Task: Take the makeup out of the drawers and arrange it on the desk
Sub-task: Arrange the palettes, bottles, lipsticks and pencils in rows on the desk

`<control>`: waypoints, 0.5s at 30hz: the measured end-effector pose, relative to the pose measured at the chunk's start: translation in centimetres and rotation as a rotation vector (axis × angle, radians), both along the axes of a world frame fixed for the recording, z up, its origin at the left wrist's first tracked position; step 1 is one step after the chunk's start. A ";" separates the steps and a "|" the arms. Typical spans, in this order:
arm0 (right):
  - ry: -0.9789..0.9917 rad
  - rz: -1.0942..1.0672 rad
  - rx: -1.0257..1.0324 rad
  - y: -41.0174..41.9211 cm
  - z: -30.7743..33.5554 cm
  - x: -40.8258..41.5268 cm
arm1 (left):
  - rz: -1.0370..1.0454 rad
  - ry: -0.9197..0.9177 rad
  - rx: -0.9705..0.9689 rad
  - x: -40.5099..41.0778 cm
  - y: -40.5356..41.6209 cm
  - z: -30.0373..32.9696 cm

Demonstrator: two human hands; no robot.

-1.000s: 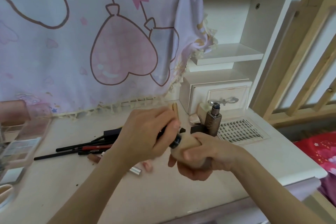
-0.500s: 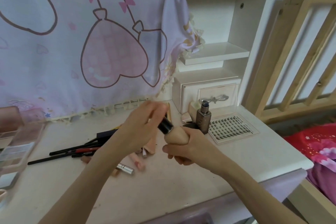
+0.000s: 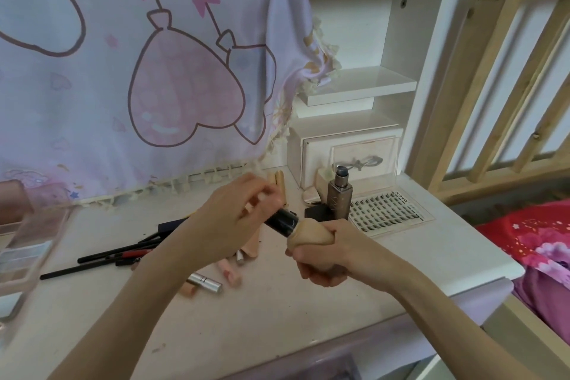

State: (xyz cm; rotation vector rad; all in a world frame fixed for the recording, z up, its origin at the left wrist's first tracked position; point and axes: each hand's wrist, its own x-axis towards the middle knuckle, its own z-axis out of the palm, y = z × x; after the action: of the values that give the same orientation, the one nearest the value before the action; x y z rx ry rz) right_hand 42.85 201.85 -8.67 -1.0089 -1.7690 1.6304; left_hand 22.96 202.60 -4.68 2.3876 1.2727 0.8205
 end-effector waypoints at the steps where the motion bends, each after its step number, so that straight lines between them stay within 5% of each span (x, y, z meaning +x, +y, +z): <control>1: 0.028 0.026 -0.033 0.0 0.0 0.2 | -0.105 -0.058 -0.067 -0.2 -0.2 0.1; 4: 0.105 0.084 -0.107 0.0 -0.1 0.8 | -0.324 -0.099 -0.171 -0.7 -0.5 -0.2; 11: -0.016 0.078 -0.032 0.0 -1.0 0.4 | 0.010 0.013 -0.112 0.7 -0.7 -0.2; 15: 0.000 0.058 -0.029 0.1 -1.6 0.9 | -0.139 -0.077 -0.170 0.1 -0.9 -0.5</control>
State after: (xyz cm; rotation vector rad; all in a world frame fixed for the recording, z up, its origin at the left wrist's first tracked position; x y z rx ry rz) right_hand 43.77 201.93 -10.26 -0.9784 -1.7945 1.6967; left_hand 23.04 201.72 -5.21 2.2579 1.0874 0.7258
